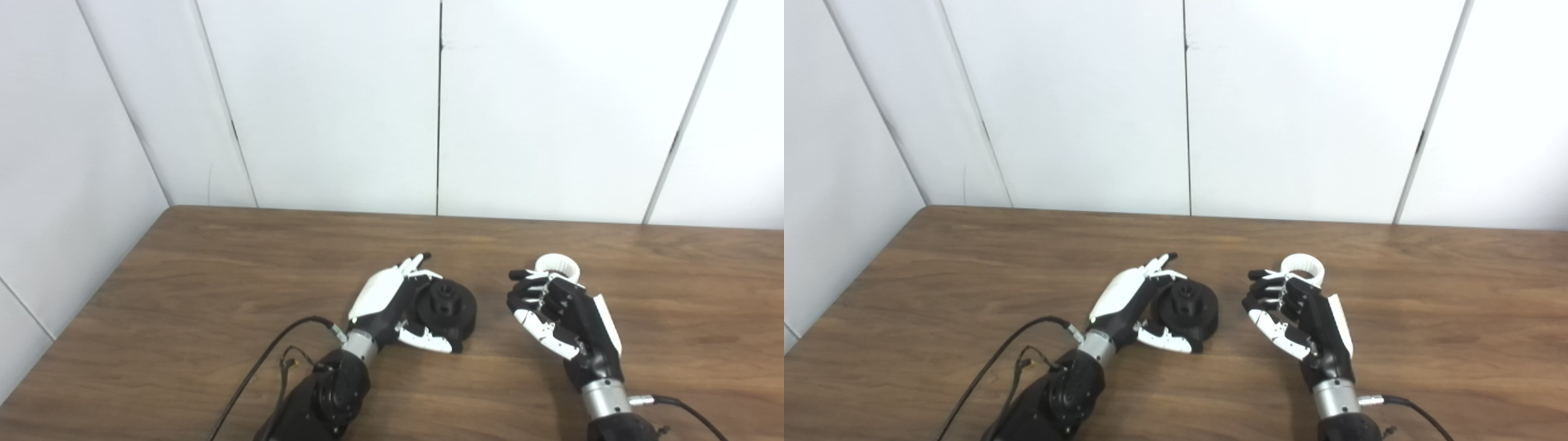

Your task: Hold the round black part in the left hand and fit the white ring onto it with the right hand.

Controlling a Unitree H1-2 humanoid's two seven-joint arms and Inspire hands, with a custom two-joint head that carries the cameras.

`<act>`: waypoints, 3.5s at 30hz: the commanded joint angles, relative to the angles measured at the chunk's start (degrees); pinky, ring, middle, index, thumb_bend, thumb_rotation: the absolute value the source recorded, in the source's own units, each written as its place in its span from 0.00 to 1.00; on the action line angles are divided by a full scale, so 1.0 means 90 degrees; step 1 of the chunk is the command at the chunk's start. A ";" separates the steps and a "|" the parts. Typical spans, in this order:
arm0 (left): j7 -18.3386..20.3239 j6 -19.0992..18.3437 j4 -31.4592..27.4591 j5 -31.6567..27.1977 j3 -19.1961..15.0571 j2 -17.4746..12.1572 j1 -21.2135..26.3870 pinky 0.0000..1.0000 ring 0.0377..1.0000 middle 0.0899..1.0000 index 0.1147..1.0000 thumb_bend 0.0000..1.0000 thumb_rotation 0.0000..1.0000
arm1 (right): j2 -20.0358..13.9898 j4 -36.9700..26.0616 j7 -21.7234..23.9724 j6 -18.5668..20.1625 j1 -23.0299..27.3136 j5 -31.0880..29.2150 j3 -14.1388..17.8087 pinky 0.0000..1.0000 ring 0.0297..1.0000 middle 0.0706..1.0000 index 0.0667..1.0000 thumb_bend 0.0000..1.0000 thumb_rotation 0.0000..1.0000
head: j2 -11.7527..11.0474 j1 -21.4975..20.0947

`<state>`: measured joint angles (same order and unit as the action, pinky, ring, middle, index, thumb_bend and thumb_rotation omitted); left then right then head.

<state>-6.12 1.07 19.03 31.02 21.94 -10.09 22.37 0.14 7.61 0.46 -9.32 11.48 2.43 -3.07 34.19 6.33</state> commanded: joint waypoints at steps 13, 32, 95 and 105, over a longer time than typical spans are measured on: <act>0.0731 -0.0326 -0.1535 0.0511 0.0307 -0.0033 -0.0754 1.00 1.00 0.98 0.53 1.00 0.27 | -0.0039 0.0023 0.0000 0.0067 -0.0404 0.0080 -0.0004 0.48 0.57 0.67 0.46 0.50 0.15 | 0.0115 -0.0198; 0.0925 0.0014 -0.1679 0.0335 0.0033 -0.0223 -0.1022 0.97 1.00 0.98 0.54 0.96 0.24 | 0.0349 0.0087 -0.0257 0.0002 -0.0395 0.0439 -0.0200 0.47 0.54 0.65 0.46 0.50 0.15 | 0.0032 -0.1510; 0.1047 0.0172 -0.1568 0.0336 -0.0192 -0.0085 -0.1066 0.98 1.00 0.98 0.54 0.95 0.23 | -0.2331 0.0855 -0.0159 0.1718 0.1995 0.4041 -0.0787 0.92 0.98 0.97 0.83 0.82 0.53 | -0.0057 -0.1580; 0.1037 0.0140 -0.1576 0.0345 -0.0208 -0.0071 -0.1077 0.99 1.00 0.98 0.54 0.95 0.24 | -0.2487 0.1579 0.0302 0.1880 0.2587 0.4274 -0.1272 0.97 1.00 1.00 0.90 0.91 0.59 | -0.0047 -0.1514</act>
<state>2.82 2.92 5.10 32.73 19.90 -10.10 12.32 -21.22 22.69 3.08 7.42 31.22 40.19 -14.23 33.75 -7.30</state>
